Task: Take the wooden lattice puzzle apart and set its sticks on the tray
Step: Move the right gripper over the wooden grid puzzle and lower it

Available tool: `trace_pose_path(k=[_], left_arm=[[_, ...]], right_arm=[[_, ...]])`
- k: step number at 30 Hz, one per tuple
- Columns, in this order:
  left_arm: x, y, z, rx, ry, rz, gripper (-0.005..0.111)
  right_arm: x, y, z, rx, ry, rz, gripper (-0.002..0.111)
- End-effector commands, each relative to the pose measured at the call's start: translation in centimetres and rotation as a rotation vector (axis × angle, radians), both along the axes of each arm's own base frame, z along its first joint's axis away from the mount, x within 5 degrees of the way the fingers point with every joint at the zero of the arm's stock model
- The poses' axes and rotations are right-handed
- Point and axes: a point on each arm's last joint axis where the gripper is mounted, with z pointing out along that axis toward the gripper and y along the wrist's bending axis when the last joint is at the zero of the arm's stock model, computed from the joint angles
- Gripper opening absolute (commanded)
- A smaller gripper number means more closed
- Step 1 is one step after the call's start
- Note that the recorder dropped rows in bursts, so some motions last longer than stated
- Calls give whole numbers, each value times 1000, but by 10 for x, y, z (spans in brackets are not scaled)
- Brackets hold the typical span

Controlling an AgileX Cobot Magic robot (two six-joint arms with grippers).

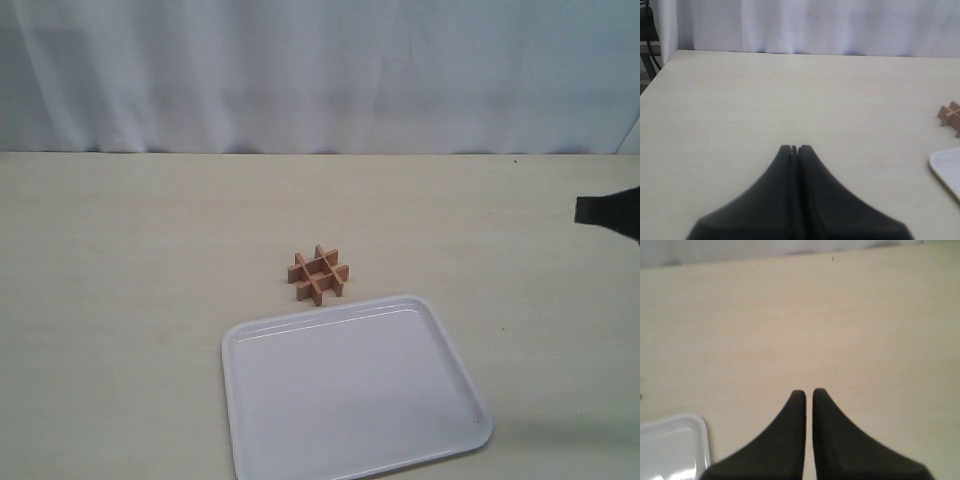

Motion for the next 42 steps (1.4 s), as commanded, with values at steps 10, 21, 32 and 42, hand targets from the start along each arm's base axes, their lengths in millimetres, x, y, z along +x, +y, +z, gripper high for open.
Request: trace_pose_path(k=[10,21,32,42], left_arm=[[0,0,0,7,-6,1,0],[0,0,0,7,-6,1,0],[0,0,0,7,-6,1,0],[0,0,0,7,-6,1,0]], right_arm=[[52,15,-49,172,492,224,5],[76,113,-30,99,397,581,5],[130,190,-49,-70,476,629,5],[163,201,-86,-57,554,542,48]])
